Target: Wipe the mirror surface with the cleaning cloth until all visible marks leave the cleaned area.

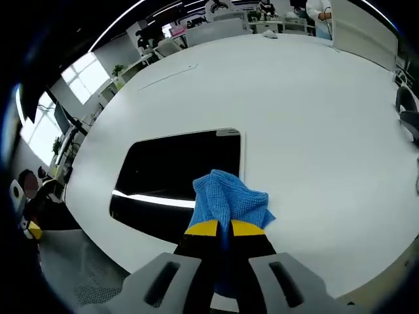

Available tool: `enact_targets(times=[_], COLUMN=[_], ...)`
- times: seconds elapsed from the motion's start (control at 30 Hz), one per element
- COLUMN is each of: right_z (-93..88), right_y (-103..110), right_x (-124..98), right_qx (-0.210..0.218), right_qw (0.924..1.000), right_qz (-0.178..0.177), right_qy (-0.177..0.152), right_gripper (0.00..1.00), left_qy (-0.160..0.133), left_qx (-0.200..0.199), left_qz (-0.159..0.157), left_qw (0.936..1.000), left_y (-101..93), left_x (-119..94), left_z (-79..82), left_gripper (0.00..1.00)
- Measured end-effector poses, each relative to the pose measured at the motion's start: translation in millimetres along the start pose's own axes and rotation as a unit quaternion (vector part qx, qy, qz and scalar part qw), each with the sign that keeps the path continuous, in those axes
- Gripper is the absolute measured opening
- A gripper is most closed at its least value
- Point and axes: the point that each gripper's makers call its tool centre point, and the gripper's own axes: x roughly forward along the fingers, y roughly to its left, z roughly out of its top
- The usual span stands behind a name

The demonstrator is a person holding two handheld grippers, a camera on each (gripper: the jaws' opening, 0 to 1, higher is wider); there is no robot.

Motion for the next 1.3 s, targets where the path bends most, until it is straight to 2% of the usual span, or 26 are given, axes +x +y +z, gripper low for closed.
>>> enact_targets(times=[0.03, 0.43, 0.57, 1.0, 1.3], right_z=[-0.4, -1.9, -3.0, -3.1, -1.2], right_y=[2.8, 12.5, 21.0, 36.6, 45.0], right_x=[0.5, 4.8, 5.9, 13.5, 21.7], right_qx=[0.007, -0.001, 0.002, 0.000, 0.001], right_qw=[0.9999, 1.0000, 0.9999, 0.9998, 0.9998], right_qz=[0.009, 0.003, 0.007, 0.012, 0.015], right_qy=[0.000, 0.006, 0.008, 0.017, 0.016], right_gripper=[0.00, 0.00, 0.00, 0.00, 0.00], left_qy=[-0.001, 0.001, 0.006, 0.007, 0.022], left_qx=[0.000, 0.004, 0.003, -0.012, 0.021], left_qz=[0.000, -0.005, -0.016, -0.019, -0.017], left_qw=[1.0000, 1.0000, 0.9999, 0.9997, 0.9994], left_y=[-0.1, -3.8, -5.6, 0.0, -5.6], left_x=[0.0, -0.2, 0.6, 1.1, -2.2], left_z=[0.2, 1.1, -1.4, -4.5, -2.9], left_gripper=[0.97, 0.99, 0.99, 0.99, 0.99])
